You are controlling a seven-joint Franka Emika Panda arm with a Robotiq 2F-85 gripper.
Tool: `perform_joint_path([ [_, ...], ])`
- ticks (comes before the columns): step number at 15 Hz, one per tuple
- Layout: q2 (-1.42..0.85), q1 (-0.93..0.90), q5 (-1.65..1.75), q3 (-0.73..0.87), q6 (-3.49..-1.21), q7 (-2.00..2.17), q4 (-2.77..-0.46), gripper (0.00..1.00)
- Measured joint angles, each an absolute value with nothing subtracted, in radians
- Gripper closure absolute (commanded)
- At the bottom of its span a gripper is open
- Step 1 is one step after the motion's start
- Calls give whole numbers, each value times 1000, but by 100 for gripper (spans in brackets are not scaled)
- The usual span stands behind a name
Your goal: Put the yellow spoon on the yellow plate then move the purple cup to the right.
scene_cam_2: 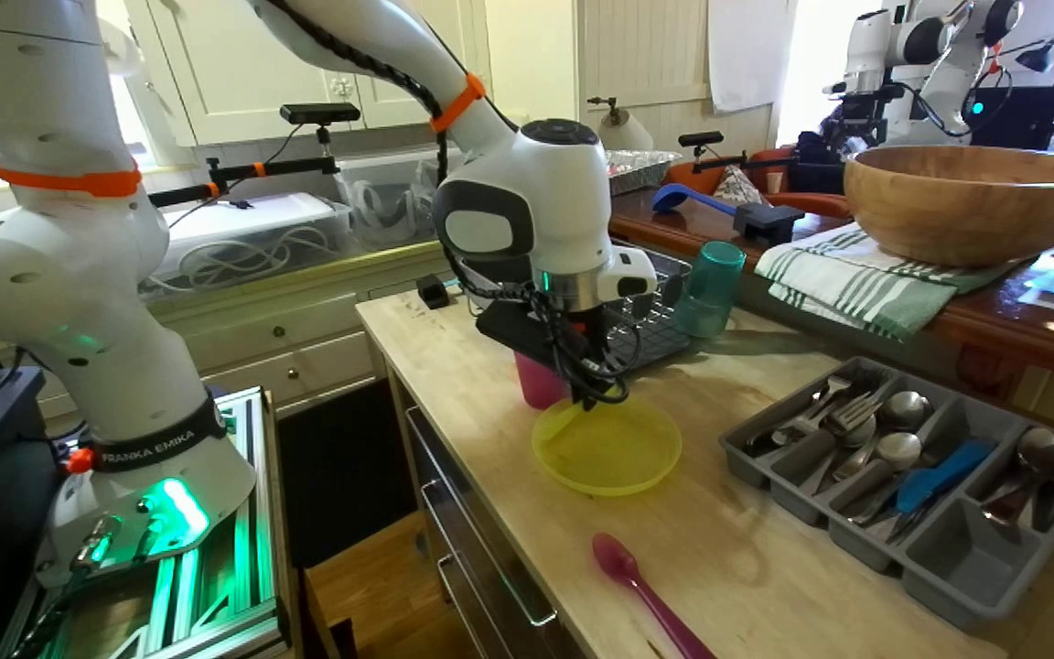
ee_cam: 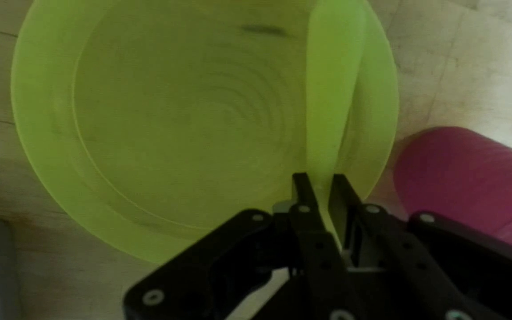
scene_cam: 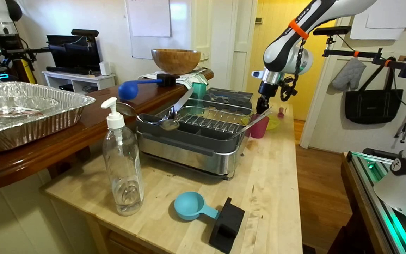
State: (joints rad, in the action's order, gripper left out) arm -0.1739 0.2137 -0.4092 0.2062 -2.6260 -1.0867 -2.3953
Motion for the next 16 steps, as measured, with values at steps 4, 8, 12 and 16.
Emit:
perform_joint_path([
  [4,-183,241,-408,196,-2627,-1084,-2395,58],
  [8,-184,253,-406,186,-2629,-1076,-2394,31],
  [12,-178,254,-399,180,-2643,-1059,-2393,1],
  [16,-154,254,-389,176,-2643,-1032,-2393,0],
])
